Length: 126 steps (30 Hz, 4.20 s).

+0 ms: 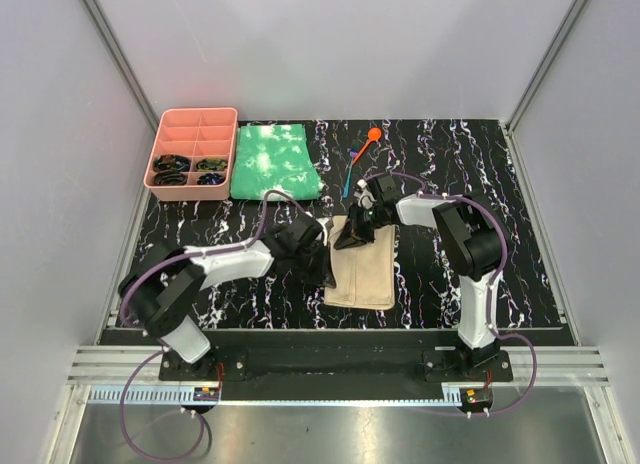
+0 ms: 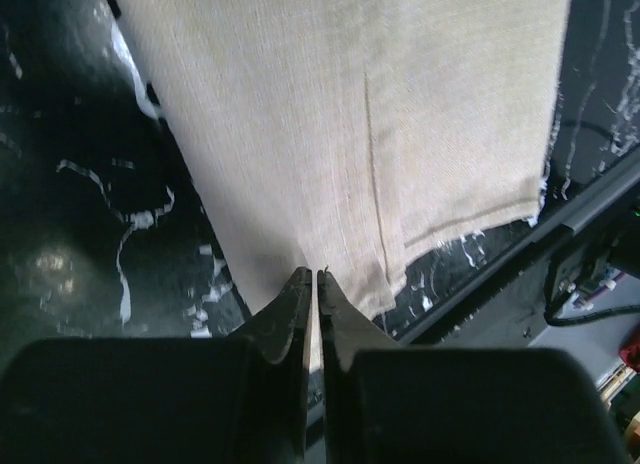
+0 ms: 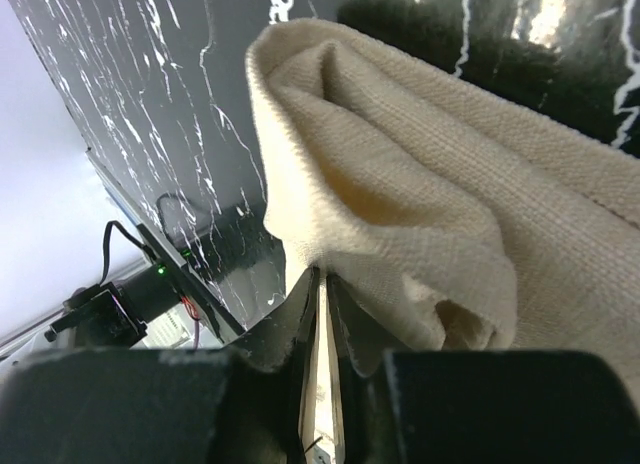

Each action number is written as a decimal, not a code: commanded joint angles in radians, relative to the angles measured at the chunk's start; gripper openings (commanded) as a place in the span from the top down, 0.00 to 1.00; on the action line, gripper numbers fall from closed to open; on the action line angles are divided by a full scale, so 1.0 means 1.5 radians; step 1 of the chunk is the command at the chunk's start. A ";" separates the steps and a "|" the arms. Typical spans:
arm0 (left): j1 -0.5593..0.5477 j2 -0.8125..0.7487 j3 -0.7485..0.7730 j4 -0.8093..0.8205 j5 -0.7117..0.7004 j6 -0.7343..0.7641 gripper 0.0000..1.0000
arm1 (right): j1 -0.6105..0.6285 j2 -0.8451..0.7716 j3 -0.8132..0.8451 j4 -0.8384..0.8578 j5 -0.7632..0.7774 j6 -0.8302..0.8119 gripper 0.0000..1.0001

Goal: Fold the napkin into a case and place the utensils inside
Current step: Fold the 2/3-rectangle-folded napkin at the center of the board, then pick up the 2/3-rectangle-folded napkin at the center of the board.

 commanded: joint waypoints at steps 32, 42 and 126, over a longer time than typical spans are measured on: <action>-0.301 0.262 0.477 -0.311 -0.395 -0.017 0.39 | -0.340 -0.658 -0.332 -0.318 0.403 0.092 0.00; -0.320 0.330 0.558 -0.350 -0.400 -0.020 0.43 | -0.340 -0.630 -0.337 -0.306 0.376 0.050 0.00; -0.204 0.070 0.315 -0.154 -0.070 -0.011 0.42 | -0.267 -0.273 -0.373 0.255 0.035 0.020 1.00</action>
